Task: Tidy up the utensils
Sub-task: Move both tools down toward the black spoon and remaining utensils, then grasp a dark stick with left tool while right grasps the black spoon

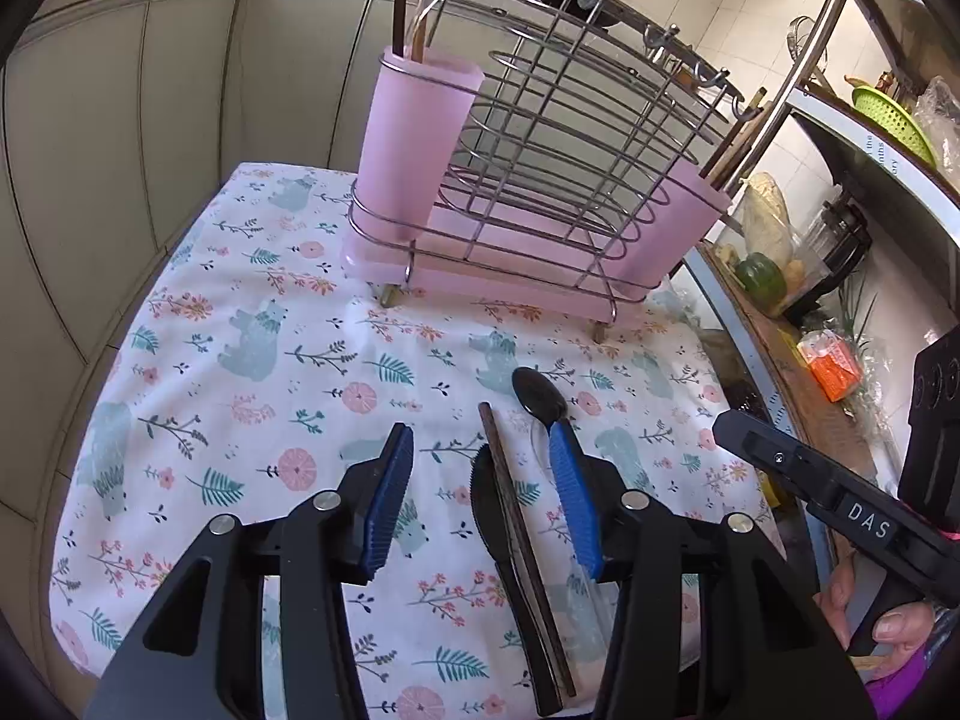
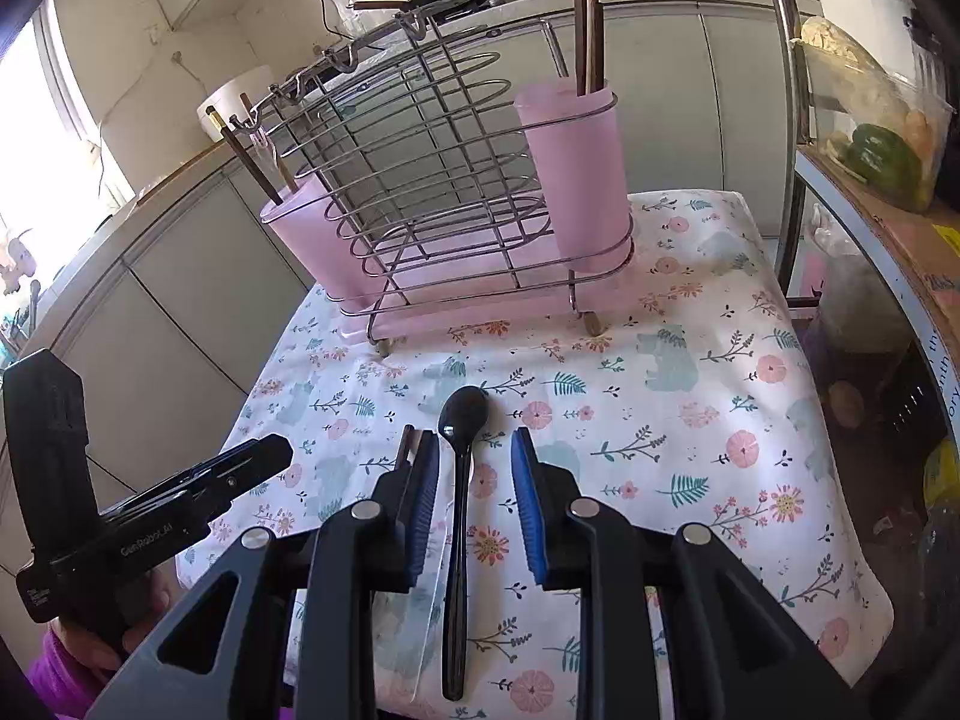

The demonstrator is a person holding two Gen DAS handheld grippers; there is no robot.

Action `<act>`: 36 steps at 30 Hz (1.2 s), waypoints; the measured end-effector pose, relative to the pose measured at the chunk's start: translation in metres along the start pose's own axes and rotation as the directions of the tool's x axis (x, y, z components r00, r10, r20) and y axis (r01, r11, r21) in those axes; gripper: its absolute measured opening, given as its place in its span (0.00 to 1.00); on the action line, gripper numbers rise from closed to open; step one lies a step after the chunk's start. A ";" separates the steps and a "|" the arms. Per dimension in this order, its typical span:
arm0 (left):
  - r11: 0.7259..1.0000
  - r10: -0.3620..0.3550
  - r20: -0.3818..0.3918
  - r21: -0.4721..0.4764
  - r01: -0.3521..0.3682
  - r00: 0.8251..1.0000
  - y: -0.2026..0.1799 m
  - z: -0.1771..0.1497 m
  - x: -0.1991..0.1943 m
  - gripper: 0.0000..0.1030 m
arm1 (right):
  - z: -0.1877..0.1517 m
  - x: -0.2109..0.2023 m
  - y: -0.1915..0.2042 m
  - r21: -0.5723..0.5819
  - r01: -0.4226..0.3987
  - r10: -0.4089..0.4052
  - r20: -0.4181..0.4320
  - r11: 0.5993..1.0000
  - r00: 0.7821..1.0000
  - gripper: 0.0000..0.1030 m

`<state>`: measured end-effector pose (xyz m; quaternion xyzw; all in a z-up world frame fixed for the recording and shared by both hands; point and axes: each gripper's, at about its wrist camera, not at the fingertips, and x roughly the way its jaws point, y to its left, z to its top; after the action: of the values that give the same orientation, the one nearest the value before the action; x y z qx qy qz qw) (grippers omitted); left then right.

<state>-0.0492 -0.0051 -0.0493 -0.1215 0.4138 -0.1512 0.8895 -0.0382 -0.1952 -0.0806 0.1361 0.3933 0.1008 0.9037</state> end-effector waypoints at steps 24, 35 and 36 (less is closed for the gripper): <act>0.999 0.002 -0.165 0.046 0.006 0.986 -0.013 0.010 0.057 0.19 | -0.017 0.016 -0.022 0.101 -0.062 0.065 -0.034 0.993 0.997 0.23; 0.995 0.076 -0.319 0.079 -0.054 0.945 -0.017 0.021 0.106 0.17 | -0.009 0.037 -0.030 0.101 -0.090 0.100 -0.095 0.991 0.990 0.23; 0.995 0.087 -0.320 0.080 -0.065 0.943 -0.017 0.021 0.108 0.10 | -0.007 0.039 -0.031 0.104 -0.096 0.107 -0.104 0.990 0.989 0.23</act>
<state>0.0305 -0.0586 -0.1059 -0.0486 0.5530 -0.1486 0.8184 -0.0146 -0.2119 -0.1222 0.1946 0.4392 0.1343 0.8667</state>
